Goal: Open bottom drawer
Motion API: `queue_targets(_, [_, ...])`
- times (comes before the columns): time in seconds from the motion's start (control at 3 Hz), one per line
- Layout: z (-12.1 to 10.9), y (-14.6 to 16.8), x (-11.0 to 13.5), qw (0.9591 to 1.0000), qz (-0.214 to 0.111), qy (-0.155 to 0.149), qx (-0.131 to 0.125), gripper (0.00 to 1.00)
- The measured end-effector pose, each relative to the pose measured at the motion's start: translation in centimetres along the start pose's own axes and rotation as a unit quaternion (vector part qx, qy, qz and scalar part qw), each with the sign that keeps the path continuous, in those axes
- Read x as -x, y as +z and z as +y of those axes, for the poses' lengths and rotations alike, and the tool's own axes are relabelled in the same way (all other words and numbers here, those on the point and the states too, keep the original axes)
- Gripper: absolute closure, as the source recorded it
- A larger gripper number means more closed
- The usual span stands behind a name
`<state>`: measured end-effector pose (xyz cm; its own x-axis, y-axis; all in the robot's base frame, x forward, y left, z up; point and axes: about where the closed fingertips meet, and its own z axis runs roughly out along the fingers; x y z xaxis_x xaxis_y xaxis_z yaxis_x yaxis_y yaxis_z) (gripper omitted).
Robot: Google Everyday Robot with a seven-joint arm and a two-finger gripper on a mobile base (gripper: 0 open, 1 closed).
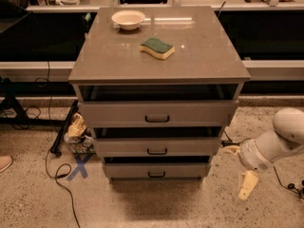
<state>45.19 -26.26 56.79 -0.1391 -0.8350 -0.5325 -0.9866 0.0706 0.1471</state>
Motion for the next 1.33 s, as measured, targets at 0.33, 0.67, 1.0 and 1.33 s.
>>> queue_targets(0.33, [0.2,4.0,-1.1,0.9993,-0.029,-0.011,0.02,0.0])
queue_targets(0.67, [0.2,4.4,-1.2,0.9991,-0.032,-0.012,0.025,0.0])
queue_targets(1.0, [-0.7,7.9,-2.8,0.9985,-0.035,-0.021,0.036,0.0])
queue_targets(1.33, [-1.6,11.8,-4.4,0.9975,-0.049,-0.047,0.022,0.0])
